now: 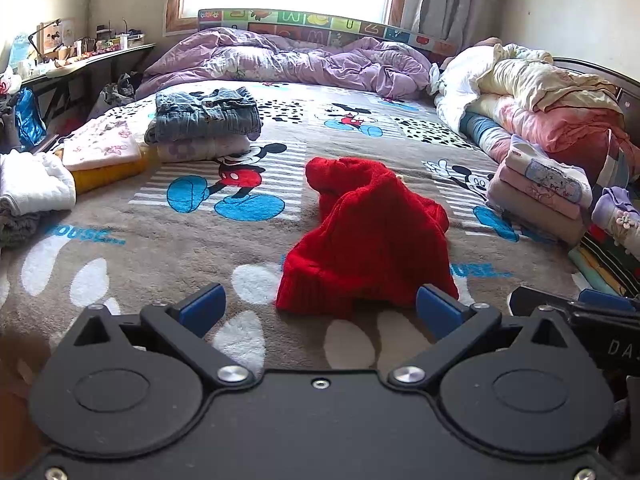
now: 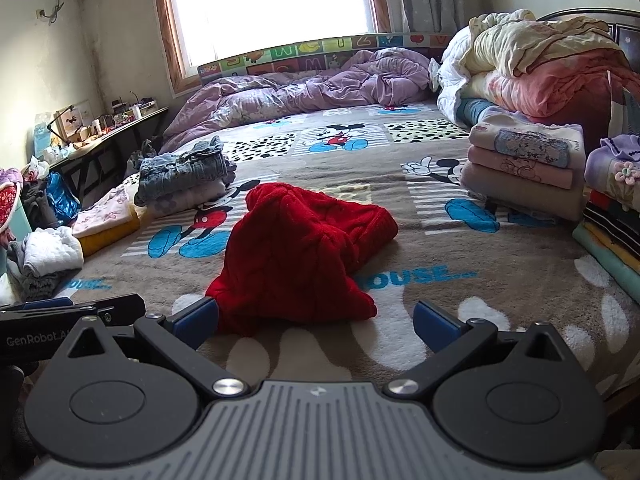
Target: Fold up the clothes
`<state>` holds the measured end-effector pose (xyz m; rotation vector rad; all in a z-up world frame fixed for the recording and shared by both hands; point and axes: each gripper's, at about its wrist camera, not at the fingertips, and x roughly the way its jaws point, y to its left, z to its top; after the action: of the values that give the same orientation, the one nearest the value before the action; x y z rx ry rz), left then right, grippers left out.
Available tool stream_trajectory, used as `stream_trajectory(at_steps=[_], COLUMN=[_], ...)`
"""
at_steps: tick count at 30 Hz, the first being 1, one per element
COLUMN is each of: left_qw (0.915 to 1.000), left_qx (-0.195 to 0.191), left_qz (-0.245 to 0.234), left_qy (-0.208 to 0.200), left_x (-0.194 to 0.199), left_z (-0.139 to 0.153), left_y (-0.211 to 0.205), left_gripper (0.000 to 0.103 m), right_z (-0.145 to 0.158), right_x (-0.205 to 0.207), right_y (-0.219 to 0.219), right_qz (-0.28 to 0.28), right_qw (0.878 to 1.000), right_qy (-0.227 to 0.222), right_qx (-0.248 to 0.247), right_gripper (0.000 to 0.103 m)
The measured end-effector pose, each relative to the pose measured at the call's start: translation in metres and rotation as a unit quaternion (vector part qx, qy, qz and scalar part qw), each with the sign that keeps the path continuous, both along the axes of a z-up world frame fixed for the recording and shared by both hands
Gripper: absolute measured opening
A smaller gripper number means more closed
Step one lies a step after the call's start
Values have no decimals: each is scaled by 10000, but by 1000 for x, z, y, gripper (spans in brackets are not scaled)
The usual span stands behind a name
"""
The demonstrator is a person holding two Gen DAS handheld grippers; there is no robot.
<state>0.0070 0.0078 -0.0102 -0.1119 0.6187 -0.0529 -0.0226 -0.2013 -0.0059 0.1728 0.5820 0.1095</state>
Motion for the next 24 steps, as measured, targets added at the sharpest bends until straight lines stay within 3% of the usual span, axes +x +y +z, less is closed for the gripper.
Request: stream_trajectory(at_steps=[15,24], left_qw=[10000,9995], left_qx=[-44,-189], left_qz=[-40,-122], left_qy=[51,224], left_x=[5,20], left_z=[-3,-11], left_y=[-1,-1], left_gripper=[103,103], right_z=[-2,-11], right_x=[6,18], right_y=[2,-8], right_qz=[39,239], right_qw=[10000,9987], right_qy=[64,192], right_qx=[32,406], right_gripper=[103,103])
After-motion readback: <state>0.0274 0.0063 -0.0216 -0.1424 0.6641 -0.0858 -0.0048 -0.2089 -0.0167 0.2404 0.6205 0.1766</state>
